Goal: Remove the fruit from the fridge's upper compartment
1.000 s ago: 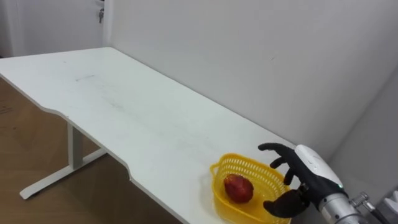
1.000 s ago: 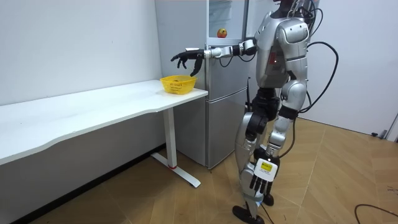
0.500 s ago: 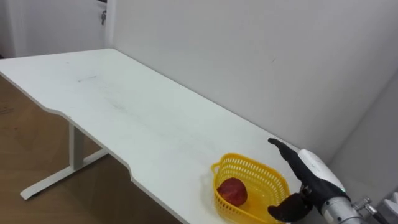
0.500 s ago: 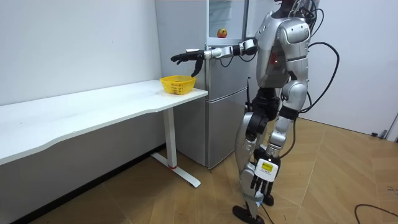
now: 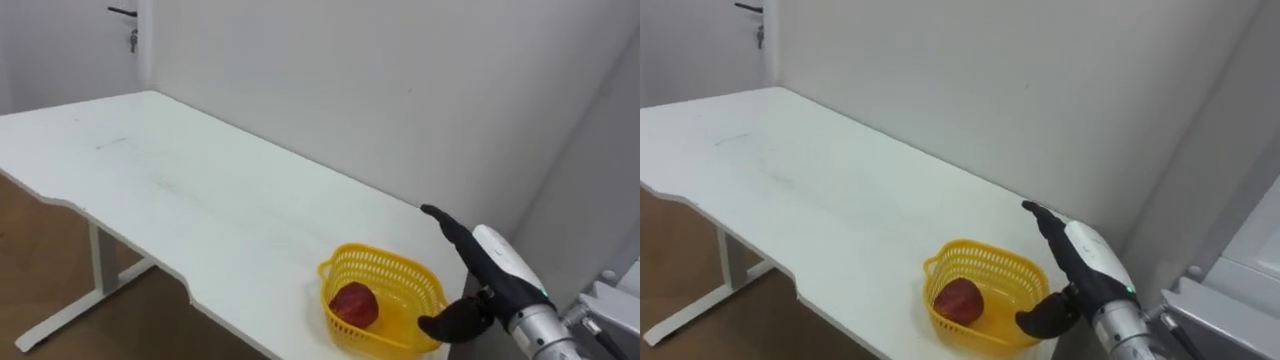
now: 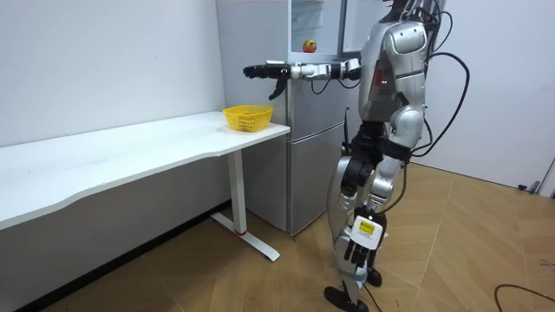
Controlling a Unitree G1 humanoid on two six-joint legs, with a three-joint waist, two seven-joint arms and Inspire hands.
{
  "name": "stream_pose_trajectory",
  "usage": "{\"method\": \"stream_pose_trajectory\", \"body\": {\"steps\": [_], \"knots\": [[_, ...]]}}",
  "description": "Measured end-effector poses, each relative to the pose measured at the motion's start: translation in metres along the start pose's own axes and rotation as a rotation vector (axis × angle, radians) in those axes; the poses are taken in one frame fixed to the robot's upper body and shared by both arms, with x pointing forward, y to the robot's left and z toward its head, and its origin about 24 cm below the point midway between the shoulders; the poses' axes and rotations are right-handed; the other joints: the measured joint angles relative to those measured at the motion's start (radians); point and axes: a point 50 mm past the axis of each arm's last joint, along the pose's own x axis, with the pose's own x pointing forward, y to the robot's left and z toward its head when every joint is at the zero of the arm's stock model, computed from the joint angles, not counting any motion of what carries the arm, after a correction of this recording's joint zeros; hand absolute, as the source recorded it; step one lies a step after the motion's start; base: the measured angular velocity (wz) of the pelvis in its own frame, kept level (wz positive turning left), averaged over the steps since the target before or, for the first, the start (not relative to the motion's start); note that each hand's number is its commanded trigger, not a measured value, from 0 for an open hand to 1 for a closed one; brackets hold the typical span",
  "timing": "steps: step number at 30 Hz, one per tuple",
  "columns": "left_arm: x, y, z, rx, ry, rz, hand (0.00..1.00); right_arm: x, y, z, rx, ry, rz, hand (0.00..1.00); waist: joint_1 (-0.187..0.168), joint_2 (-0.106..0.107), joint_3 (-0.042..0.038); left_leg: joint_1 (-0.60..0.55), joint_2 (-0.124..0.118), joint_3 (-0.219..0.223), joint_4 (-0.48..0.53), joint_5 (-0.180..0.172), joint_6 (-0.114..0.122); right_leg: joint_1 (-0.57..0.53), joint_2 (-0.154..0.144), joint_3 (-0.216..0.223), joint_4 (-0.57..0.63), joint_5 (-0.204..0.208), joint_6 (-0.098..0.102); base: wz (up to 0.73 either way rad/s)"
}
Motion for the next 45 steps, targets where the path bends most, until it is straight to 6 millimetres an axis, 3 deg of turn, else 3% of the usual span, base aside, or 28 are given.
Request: {"method": "stream_pose_trajectory", "body": {"steps": [3, 6, 12, 14, 17, 20, 27, 37, 41, 45], "knots": [[-0.001, -0.003, -0.005, -0.015, 0.007, -0.003, 0.00, -0.006, -0.004, 0.023, 0.014, -0.121, -0.033, 0.00, -0.022, 0.025, -0.0047, 0.010, 0.005, 0.018, -0.003, -0.001, 0.001, 0.004, 0.003, 0.020, 0.000, 0.000, 0.000, -0.18], [-0.001, -0.006, -0.003, -0.020, -0.003, 0.000, 0.00, -0.009, -0.008, 0.040, 0.031, -0.206, -0.064, 0.00, -0.054, 0.049, 0.0007, 0.027, 0.008, 0.029, -0.007, -0.001, 0.002, 0.014, 0.004, 0.028, 0.000, 0.000, 0.000, -0.09], [-0.002, -0.019, -0.001, -0.028, -0.029, -0.018, 0.00, -0.015, -0.029, 0.051, 0.109, -0.266, -0.223, 0.00, -0.107, 0.082, -0.0109, 0.044, 0.015, 0.075, -0.019, -0.003, 0.004, 0.017, 0.008, 0.075, 0.003, 0.001, -0.002, -0.21], [-0.001, -0.019, 0.000, -0.030, -0.036, -0.016, 0.00, -0.022, -0.034, 0.056, 0.138, -0.284, -0.281, 0.00, -0.130, 0.087, -0.0102, 0.050, 0.018, 0.089, -0.019, -0.004, 0.005, 0.017, 0.011, 0.080, 0.002, 0.002, -0.004, -0.23], [-0.002, -0.021, 0.002, -0.032, -0.052, -0.008, 0.00, -0.037, -0.039, 0.068, 0.165, -0.352, -0.343, 0.00, -0.152, 0.106, -0.0158, 0.068, 0.021, 0.111, -0.034, -0.008, 0.007, 0.019, 0.013, 0.105, 0.003, 0.002, -0.004, -0.23], [-0.002, -0.022, 0.002, -0.031, -0.058, 0.001, 0.00, -0.048, -0.045, 0.074, 0.157, -0.402, -0.394, 0.00, -0.185, 0.118, -0.0136, 0.078, 0.020, 0.120, -0.039, -0.008, 0.007, 0.024, 0.014, 0.120, 0.002, 0.002, -0.003, -0.10], [-0.002, -0.025, 0.008, -0.035, -0.085, 0.007, 0.00, -0.061, -0.066, 0.075, 0.113, -0.410, -0.583, 0.00, -0.236, 0.125, -0.0132, 0.076, 0.023, 0.144, -0.050, -0.008, 0.008, 0.000, 0.016, 0.138, 0.000, 0.002, -0.003, -0.11], [-0.001, -0.029, 0.003, -0.040, -0.061, 0.009, 0.00, -0.069, -0.088, 0.064, 0.148, -0.372, -0.772, 0.00, -0.266, 0.120, -0.0165, 0.074, 0.027, 0.152, -0.057, -0.008, 0.008, -0.005, 0.019, 0.136, 0.002, 0.001, -0.002, -0.02], [-0.002, -0.030, 0.001, -0.043, -0.055, 0.006, 0.00, -0.073, -0.100, 0.053, 0.196, -0.333, -0.826, 0.00, -0.267, 0.120, -0.0129, 0.086, 0.026, 0.150, -0.057, -0.008, 0.008, 0.007, 0.018, 0.135, 0.002, 0.001, -0.002, 0.00], [-0.001, -0.030, 0.002, -0.046, -0.059, -0.002, 0.00, -0.072, -0.112, 0.030, 0.238, -0.235, -0.895, 0.00, -0.264, 0.107, -0.0105, 0.089, 0.022, 0.146, -0.067, -0.008, 0.008, 0.008, 0.014, 0.133, 0.003, -0.002, 0.001, 0.02]]}}
